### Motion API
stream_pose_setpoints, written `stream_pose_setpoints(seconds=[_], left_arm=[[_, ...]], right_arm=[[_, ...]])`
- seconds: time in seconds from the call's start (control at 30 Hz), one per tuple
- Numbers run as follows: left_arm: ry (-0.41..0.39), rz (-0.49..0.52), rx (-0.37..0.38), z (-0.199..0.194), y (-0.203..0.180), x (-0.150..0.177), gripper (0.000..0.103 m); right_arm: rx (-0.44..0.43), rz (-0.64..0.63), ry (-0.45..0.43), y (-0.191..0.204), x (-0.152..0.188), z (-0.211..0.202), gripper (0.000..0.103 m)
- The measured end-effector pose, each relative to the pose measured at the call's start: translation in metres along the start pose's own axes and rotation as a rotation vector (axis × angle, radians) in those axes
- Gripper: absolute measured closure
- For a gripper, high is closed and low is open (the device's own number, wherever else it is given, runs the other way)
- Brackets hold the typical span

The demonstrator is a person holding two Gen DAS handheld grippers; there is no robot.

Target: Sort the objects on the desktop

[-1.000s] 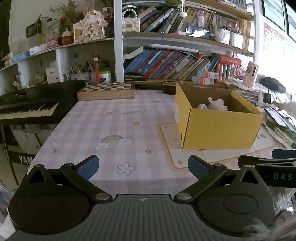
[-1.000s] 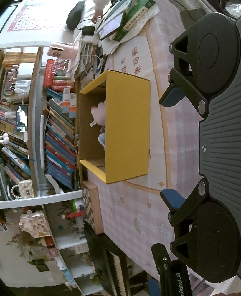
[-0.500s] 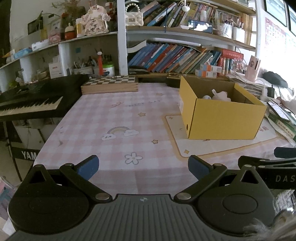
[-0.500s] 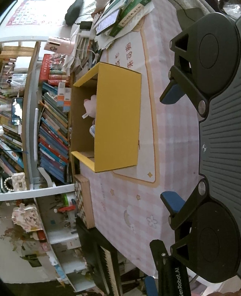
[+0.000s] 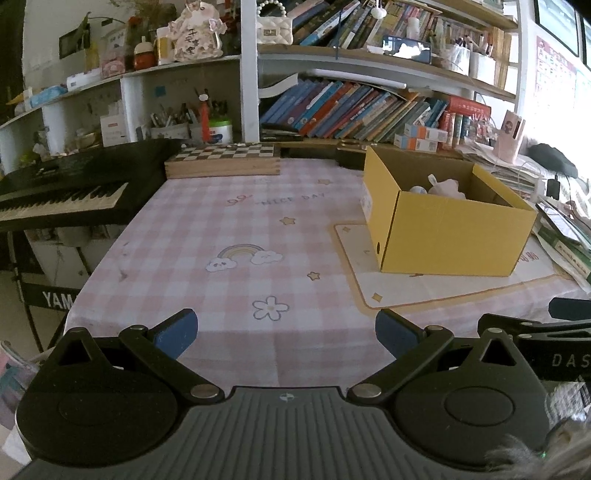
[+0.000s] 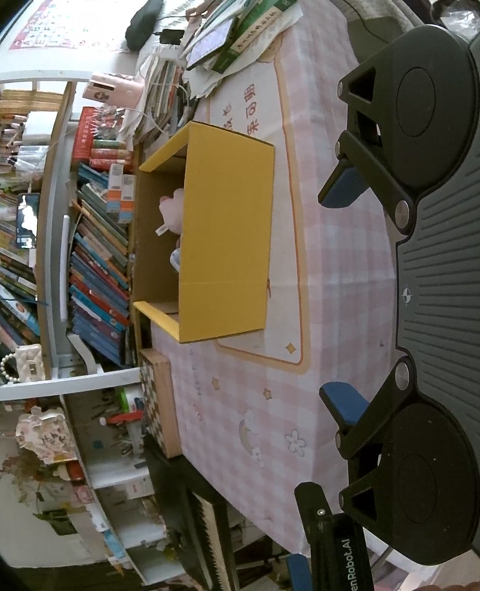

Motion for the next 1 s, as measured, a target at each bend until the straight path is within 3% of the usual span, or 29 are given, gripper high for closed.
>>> stream_pose_setpoints(seconds=[1.0], left_arm=[[0.026, -0.003, 0.02, 0.0066, -0.0019, 0.0023, 0.0]], right_arm=[[-0.005, 0.002, 0.023, 0.0008, 0.0022, 0.0067, 0.001]])
Point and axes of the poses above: each gripper's, at about its wrist camera, not at the fingertips, and z roughly the way its jaws point, y to its left, x to its underside, the point moved 6 cm from there along z, roughly the way its jaws point, and after that the axes turned 6 degrees about y, right-handed, at the moved point
